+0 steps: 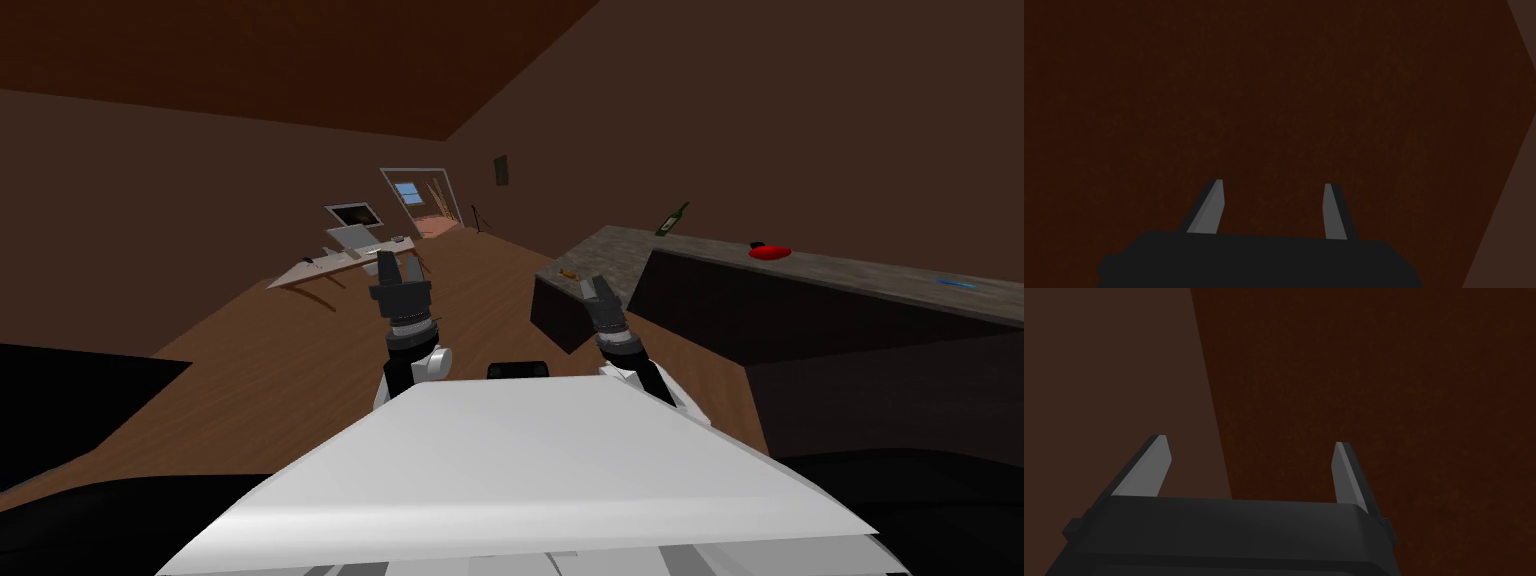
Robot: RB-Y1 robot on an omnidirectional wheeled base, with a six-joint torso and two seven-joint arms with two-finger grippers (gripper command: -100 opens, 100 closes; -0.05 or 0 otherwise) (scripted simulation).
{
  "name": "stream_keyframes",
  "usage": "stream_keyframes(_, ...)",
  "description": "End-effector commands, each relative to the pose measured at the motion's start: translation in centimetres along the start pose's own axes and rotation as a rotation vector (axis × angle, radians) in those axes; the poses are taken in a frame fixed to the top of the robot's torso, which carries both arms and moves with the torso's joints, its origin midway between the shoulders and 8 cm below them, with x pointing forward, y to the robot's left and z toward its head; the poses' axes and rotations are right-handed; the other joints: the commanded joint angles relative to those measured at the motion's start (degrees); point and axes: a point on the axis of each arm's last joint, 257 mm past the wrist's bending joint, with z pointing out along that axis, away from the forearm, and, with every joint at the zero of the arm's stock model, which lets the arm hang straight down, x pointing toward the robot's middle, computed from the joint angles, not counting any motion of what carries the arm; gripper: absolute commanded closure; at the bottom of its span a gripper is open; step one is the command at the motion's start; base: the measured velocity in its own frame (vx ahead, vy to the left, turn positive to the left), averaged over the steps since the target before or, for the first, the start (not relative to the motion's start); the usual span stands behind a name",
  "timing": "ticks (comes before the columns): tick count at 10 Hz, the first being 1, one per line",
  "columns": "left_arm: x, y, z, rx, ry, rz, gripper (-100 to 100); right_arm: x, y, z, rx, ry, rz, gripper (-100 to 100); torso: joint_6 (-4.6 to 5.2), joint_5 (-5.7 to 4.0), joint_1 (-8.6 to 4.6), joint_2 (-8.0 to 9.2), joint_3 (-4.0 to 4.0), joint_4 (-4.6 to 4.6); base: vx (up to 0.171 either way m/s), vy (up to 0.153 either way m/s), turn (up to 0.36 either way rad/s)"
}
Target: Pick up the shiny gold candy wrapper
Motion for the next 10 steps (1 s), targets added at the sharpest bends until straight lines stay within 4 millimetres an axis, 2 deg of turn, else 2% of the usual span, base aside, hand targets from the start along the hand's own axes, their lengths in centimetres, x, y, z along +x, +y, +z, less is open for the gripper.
stream_keyframes(1,0.0,0.0,0.0,0.000,0.000,0.000,0,0.5,-0.3,-0.3,0.004,0.033,-0.005,-100,0.00,0.00,0.00,0.00,0.00,0.00,-0.044,0.136,0.066)
stream_keyframes(7,0.0,0.0,0.0,0.000,0.000,0.000,0,3.5,-2.5,-2.4,0.049,0.211,-0.031,-100,0.00,-0.01,-0.06,-0.12,-0.06,-0.02,-0.029,0.125,0.116)
stream_keyframes(10,0.0,0.0,0.0,0.000,0.000,0.000,0,5.0,-4.7,-4.3,0.097,0.316,-0.051,-100,0.04,-0.03,-0.21,-0.21,-0.11,-0.04,0.006,0.110,0.124)
